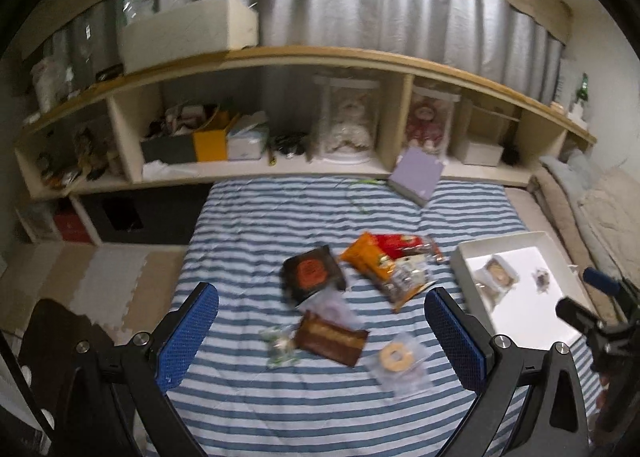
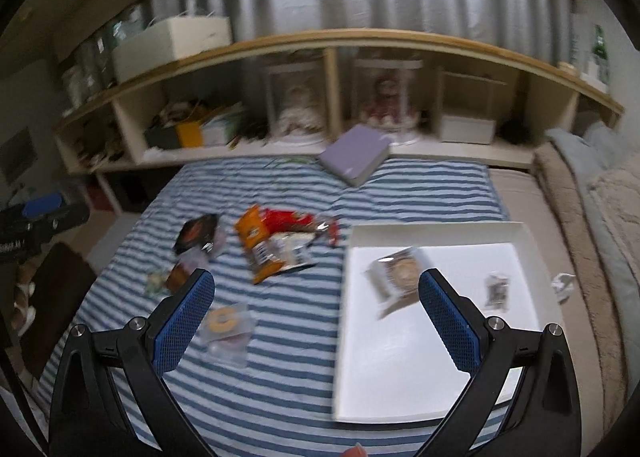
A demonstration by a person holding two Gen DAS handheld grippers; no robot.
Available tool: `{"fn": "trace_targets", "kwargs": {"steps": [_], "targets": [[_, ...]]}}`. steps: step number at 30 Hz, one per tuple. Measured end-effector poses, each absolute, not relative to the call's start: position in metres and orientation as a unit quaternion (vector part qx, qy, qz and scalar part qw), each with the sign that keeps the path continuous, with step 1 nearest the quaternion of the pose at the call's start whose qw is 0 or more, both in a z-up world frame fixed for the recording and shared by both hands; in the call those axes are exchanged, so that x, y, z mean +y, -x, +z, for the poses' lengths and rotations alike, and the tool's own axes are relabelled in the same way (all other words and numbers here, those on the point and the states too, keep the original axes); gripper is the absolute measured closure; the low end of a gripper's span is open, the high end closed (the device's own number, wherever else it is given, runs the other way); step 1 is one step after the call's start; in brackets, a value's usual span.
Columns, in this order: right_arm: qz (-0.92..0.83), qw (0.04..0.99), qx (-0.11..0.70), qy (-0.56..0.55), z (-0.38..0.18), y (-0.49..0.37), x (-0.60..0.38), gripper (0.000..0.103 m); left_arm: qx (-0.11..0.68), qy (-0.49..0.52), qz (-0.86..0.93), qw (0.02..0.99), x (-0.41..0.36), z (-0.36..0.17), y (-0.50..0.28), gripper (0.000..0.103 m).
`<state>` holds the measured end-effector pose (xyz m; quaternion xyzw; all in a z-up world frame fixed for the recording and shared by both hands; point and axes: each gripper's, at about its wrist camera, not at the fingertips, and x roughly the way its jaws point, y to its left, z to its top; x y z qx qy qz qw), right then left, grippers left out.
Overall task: Organize snacks
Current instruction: 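Lift both tools away from the tray back over the snacks, then grasp the green-dotted wrapped sweet with the left gripper while the right gripper grasps the pink cake bag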
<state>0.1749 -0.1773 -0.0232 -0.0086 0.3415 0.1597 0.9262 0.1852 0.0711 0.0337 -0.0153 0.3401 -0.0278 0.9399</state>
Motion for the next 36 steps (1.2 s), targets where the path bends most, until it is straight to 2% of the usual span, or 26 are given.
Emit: {"fn": "trace_targets", "kwargs": {"steps": [7, 10, 12, 15, 22, 31, 33, 36], "targets": [[0.193, 0.914, 0.357, -0.013, -0.054, -0.172, -0.145, 0.000, 0.372, 0.021, -0.026, 0.928, 0.085, 0.019, -0.223, 0.000], [0.196, 0.899, 0.392, -0.020, -0.077, -0.178, -0.133, 0.000, 0.410, 0.033, -0.034, 0.911, 0.086, -0.001, -0.246, 0.000], [0.206, 0.881, 0.424, -0.028, -0.097, -0.183, -0.124, 0.000, 0.446, 0.044, -0.034, 0.893, 0.094, -0.017, -0.277, 0.009], [0.216, 0.862, 0.457, -0.029, -0.123, -0.188, -0.114, 0.000, 0.494, 0.067, -0.028, 0.866, 0.099, -0.042, -0.305, 0.015], [0.226, 0.836, 0.499, -0.016, -0.164, -0.197, -0.090, 0.002, 0.548, 0.127, -0.003, 0.827, 0.114, -0.086, -0.360, 0.025], [0.223, 0.821, 0.525, 0.018, -0.202, -0.205, -0.072, 0.017, 0.582, 0.148, 0.017, 0.799, 0.110, -0.139, -0.400, 0.036], [0.218, 0.822, 0.525, 0.023, -0.203, -0.206, -0.074, 0.030, 0.581, 0.143, 0.022, 0.801, 0.108, -0.144, -0.407, 0.038], [0.216, 0.818, 0.533, 0.011, -0.201, -0.206, -0.083, 0.044, 0.576, 0.145, 0.026, 0.804, 0.106, -0.148, -0.409, 0.041]]}}
